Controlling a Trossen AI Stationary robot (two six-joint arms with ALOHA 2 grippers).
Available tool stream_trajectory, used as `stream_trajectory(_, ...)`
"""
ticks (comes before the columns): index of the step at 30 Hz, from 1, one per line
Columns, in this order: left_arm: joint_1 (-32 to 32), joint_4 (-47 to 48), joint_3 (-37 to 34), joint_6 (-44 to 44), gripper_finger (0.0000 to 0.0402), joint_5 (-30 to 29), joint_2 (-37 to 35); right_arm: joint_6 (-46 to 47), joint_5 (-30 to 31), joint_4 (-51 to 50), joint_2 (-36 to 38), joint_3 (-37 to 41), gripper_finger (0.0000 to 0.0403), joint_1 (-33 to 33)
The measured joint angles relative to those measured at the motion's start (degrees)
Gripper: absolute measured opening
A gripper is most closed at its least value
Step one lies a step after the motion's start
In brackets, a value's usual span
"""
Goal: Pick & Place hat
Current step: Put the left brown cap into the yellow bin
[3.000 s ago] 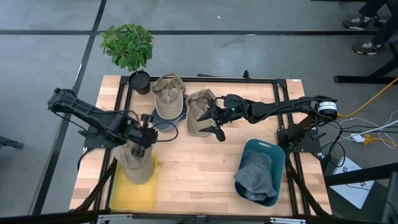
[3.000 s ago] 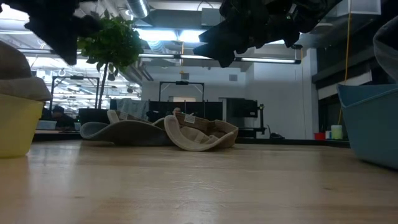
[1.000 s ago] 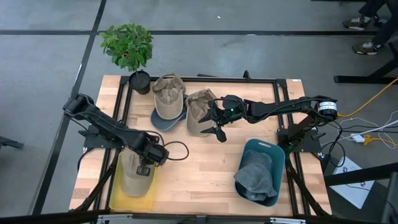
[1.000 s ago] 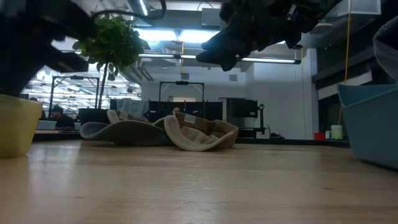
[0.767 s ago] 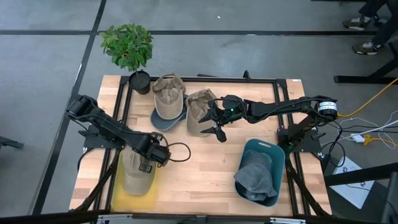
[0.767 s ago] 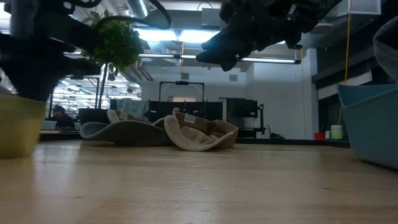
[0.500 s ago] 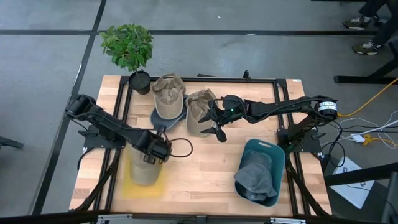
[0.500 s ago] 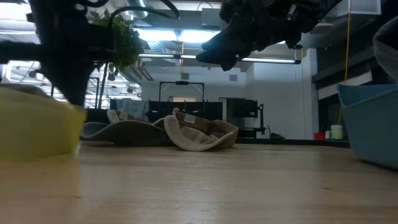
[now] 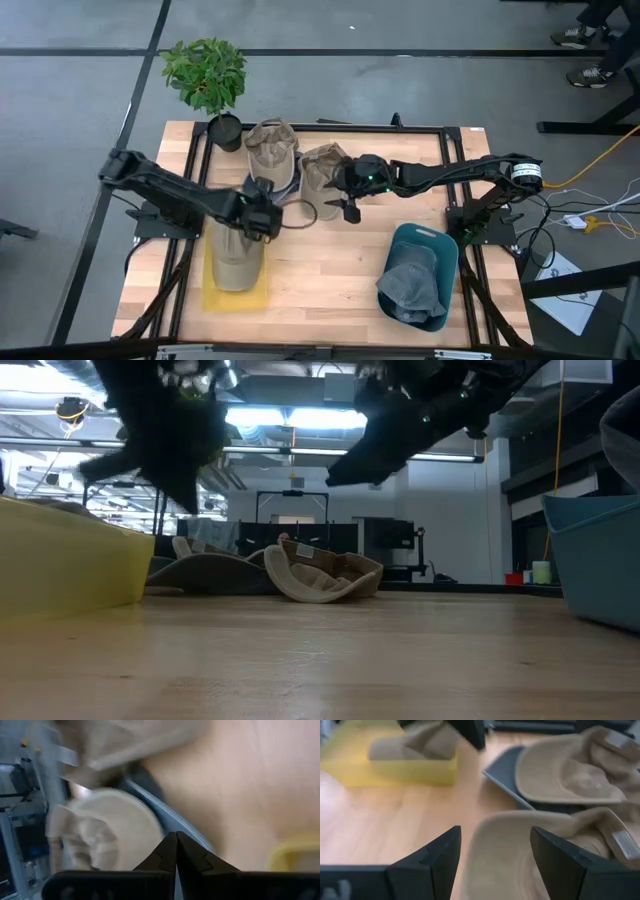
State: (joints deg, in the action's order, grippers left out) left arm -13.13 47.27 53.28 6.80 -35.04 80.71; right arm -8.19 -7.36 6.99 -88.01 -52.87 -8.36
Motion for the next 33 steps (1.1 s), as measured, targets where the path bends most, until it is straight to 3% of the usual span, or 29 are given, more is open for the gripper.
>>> stream_trajectory(6,5.69,0.29,-0.43,-2.28,0.0002,-1.47,-11.9,-0.06,1.82,-1.28,0.0,-0.01,0.0236,-0.02)
stream_trajectory(10,11.11,-0.61,-0.97,-2.66,0.0002,-0.8,-16.01,-0.03,2.4,-1.2,0.0,-0.01,0.0236,-0.11)
stream_trajectory(16,16.78,-1.83,-0.97,1.32,0.0011,7.55,-15.86,0.24,3.44,-1.48,0.0,-0.01,0.0236,-0.12)
stream_trajectory(24,17.16,1.82,-1.01,12.49,0.0094,11.59,-12.58,0.27,3.31,-1.71,0.0,-0.01,0.0236,-0.13)
stream_trajectory(33,17.18,5.24,-0.99,21.15,0.0192,3.44,-5.44,0.21,3.31,-2.42,0.0,-0.01,0.0236,-0.13)
